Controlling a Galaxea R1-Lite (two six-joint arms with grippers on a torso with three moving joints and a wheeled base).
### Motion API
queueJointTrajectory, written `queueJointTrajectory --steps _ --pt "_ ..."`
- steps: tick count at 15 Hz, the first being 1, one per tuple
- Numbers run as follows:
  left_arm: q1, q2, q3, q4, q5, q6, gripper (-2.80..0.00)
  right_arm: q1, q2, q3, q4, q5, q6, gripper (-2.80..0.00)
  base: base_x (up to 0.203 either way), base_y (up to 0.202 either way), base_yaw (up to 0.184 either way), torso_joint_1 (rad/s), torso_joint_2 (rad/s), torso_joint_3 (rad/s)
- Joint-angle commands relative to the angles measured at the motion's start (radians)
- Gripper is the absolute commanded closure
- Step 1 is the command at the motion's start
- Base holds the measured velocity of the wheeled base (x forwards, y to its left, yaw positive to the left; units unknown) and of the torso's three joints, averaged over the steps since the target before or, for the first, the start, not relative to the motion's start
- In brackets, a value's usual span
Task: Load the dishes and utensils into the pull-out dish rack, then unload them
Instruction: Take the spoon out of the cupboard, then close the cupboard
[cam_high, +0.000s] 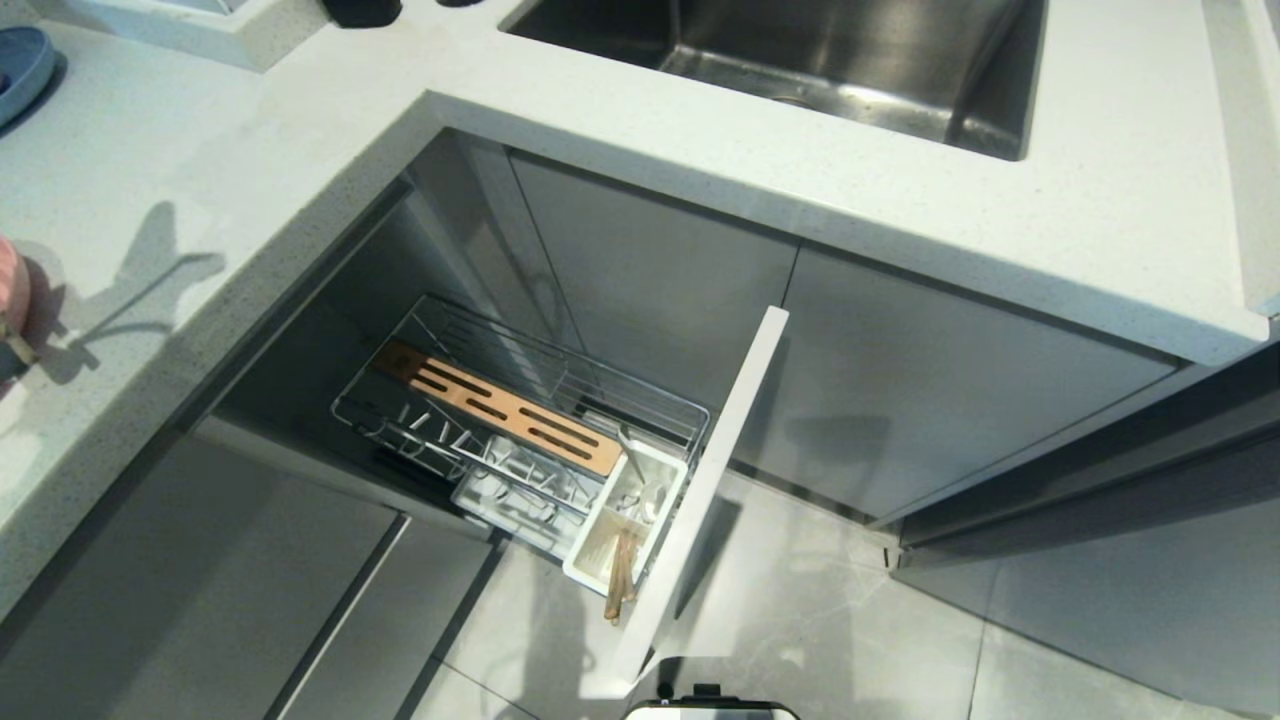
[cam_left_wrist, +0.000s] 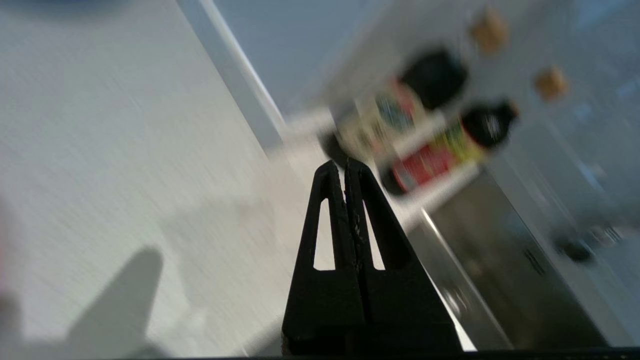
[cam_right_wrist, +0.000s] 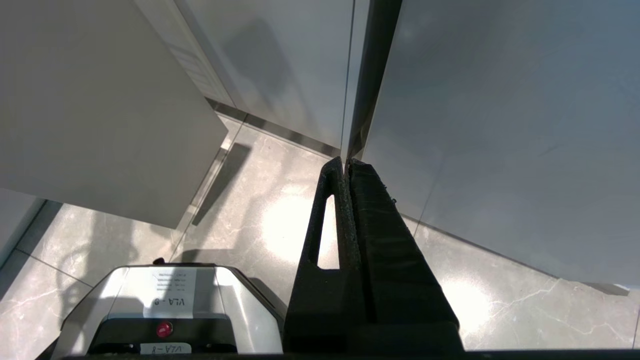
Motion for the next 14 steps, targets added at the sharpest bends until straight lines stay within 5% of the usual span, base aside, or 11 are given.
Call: queueJointTrajectory --steps 1,5,8,12,14 --pt "-0.185 0.087 -0.034 0.077 0.035 -0.061 0.0 0.001 0.0 0.002 0.0 0.0 0.0 0.0 0.0 0.0 0.0 0.0 0.0 0.0" --pt "-0.498 0.122 0.0 0.14 0.091 -0.101 0.0 0.001 0.0 0.002 0.0 0.0 0.0 0.0 0.0 0.0 0.0 0.0 0.0 0.0" --pt "-0.664 0.189 0.063 0.151 0.137 -0.105 0.0 0.001 0.0 0.002 0.0 0.0 0.0 0.0 0.0 0.0 0.0 0.0 0.0 0.0" --pt "-0.812 0.321 0.107 0.181 0.293 -0.102 0.0 0.001 0.0 0.002 0.0 0.0 0.0 0.0 0.0 0.0 0.0 0.0 0.0 0.0" --pt "-0.834 0.362 0.106 0.249 0.307 -0.101 0.0 0.001 0.0 0.002 0.0 0.0 0.0 0.0 0.0 0.0 0.0 0.0 0.0 0.0"
